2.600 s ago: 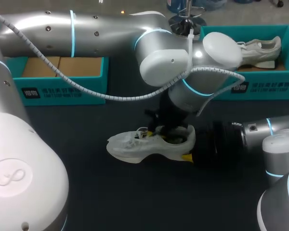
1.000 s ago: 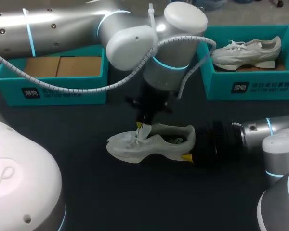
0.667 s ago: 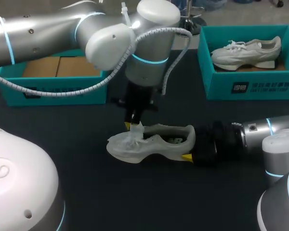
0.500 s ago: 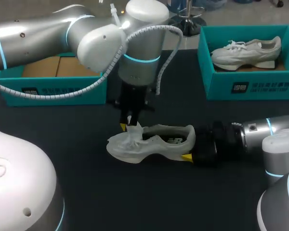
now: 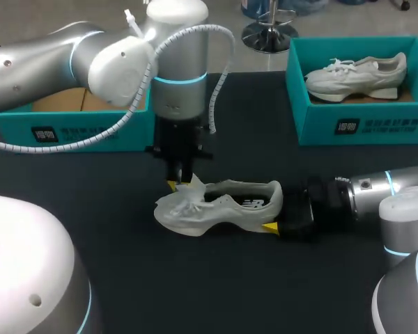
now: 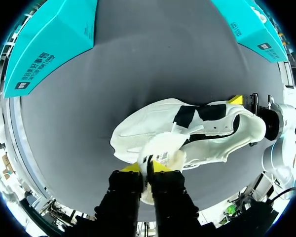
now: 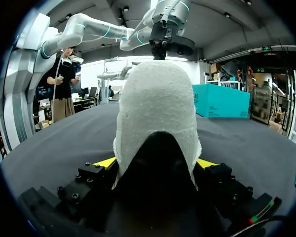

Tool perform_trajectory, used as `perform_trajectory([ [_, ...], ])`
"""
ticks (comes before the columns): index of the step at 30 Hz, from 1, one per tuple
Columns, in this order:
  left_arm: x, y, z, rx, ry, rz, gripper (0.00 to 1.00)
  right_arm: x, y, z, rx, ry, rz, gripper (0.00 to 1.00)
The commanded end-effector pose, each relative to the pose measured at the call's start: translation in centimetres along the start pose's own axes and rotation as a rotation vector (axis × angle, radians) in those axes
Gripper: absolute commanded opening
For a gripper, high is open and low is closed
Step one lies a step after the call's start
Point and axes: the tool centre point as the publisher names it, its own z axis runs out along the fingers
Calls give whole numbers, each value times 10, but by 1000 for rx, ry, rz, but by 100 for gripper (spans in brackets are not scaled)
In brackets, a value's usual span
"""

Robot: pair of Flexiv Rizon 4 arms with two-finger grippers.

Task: Take the shoe out of the shoebox, open the shoe tongue, remove and reinsert the insole, then place the shoe into the shoebox

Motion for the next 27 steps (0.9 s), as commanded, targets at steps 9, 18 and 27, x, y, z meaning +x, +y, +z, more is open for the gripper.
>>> perform_trajectory([
  [9,-11,6,-9,55,38,67,42,0,-4,4,3,-1,0,0],
  [18,-10,12,-52,205,99,350,100,0,-4,4,3,-1,0,0],
  [27,-3,40,-116,351,-53,1037,100,0,-4,4,3,-1,0,0],
])
